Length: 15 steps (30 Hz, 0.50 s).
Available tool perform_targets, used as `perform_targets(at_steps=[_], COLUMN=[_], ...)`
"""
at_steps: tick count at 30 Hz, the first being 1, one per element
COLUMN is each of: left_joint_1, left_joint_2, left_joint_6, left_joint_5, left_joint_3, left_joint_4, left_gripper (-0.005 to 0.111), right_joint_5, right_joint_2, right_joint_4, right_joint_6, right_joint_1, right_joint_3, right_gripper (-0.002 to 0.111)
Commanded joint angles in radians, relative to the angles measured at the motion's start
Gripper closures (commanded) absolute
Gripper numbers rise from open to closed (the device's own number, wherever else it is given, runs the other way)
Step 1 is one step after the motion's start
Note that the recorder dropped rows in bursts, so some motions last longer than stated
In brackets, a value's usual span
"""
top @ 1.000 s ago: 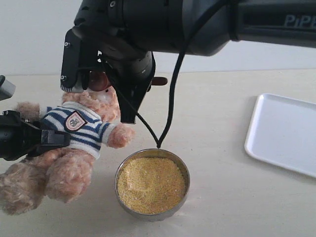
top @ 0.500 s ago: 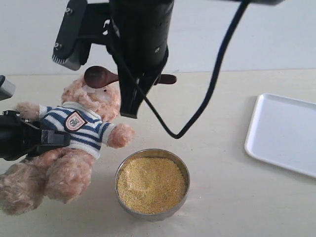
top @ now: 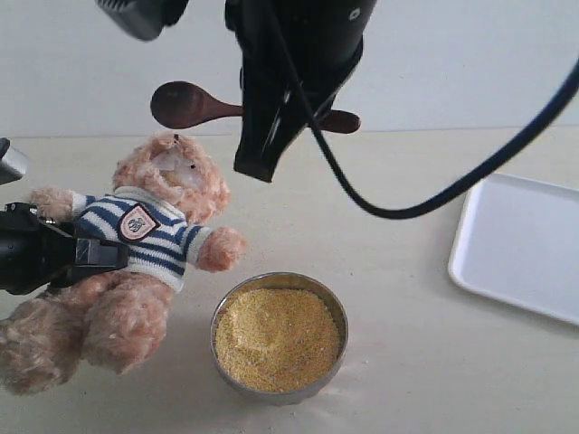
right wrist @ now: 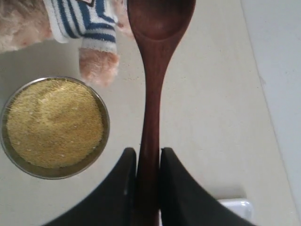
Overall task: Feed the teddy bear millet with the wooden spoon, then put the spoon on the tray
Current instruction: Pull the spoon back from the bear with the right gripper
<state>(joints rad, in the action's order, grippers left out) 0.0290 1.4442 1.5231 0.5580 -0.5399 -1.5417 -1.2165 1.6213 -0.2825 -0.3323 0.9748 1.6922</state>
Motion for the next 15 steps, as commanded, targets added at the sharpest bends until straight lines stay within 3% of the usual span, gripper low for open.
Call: perform_targets(at_steps=[1, 8, 15], left_joint_1=[0.004, 0.004, 0.004], left_joint_2=[-0.001, -0.001, -0.001], left_joint_6=[-0.004, 0.004, 0.004], left_joint_5=[0.015, 0.014, -0.009], left_joint_3=[-0.001, -0.001, -0.001], left_joint_4=[-0.005, -0.005, -0.005], left_gripper=[0.102, 0.102, 0.102], right_joint_5=[-0.005, -0.005, -0.005], right_joint_2=[-0.060, -0.073, -0.073], right_joint_4=[0.146, 0.183, 0.274], right_joint_6=[-0.017, 0.017, -0.006], right_joint_1=[-0.084, -0.209, -0.207], right_joint_3=[0.003, -0.101, -0.335], right_gripper=[0.109, 0.109, 0.109])
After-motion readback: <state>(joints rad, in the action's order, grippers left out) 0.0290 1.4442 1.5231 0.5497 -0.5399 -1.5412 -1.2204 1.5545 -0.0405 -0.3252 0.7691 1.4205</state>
